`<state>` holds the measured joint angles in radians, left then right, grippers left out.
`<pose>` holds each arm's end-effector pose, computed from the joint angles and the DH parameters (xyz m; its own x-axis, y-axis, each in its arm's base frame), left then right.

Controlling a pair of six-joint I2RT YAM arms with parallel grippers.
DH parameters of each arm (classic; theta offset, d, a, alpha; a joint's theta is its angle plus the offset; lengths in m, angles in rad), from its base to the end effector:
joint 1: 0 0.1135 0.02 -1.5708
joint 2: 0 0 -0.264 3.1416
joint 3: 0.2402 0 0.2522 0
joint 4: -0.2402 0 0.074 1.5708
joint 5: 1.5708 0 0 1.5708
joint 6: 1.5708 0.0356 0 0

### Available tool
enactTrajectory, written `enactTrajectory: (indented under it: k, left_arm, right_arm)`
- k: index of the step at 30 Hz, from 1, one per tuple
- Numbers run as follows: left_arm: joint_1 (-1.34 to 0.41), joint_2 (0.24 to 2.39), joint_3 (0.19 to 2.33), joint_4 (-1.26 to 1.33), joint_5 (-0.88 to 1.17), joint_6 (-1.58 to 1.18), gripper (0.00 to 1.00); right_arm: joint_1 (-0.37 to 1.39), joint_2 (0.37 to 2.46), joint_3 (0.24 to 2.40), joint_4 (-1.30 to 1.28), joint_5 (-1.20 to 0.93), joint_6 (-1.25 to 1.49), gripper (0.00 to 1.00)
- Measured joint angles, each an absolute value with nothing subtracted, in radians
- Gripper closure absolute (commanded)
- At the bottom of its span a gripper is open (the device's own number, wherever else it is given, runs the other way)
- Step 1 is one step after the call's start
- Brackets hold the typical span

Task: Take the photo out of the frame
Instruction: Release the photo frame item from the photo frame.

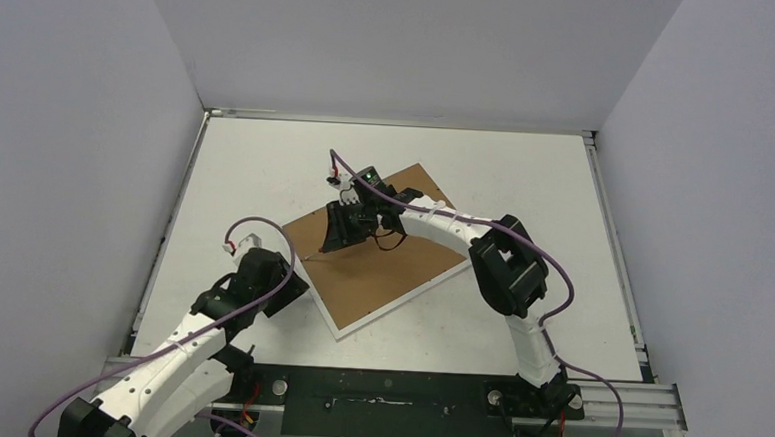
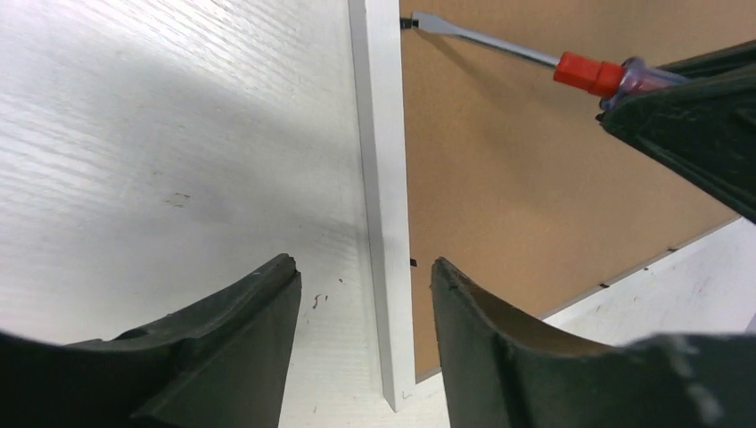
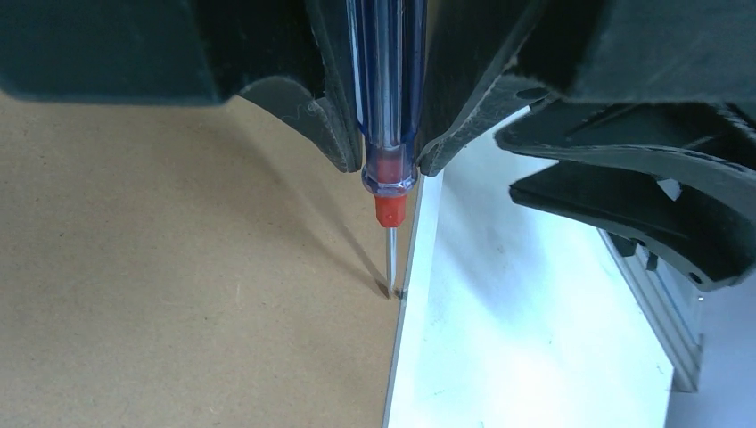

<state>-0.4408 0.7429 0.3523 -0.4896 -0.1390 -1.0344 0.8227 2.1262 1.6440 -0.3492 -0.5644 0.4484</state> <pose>0.1328 -0.0572 0.1701 -0.6509 -0.6342 -0.4173 -0.4241 0.7597 -0.4930 0.3086 0.3605 0.2005 -0.8277 -0.3534 -0.4359 -0.5611 0.5146 0.6483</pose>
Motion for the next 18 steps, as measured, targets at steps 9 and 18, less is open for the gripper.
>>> enactTrajectory:
  k: [9, 18]
  left_arm:
    - [-0.297, 0.876, 0.557, -0.602, -0.138, -0.951, 0.28]
    - [-0.129, 1.205, 0.733, -0.522, -0.084, -0.897, 0.39]
  right_arm:
    - [0.778, 2.126, 1.579, -0.271, -0.675, 0.469, 1.00]
    - [0.773, 2.126, 1.570, -0.255, -0.689, 0.483, 1.00]
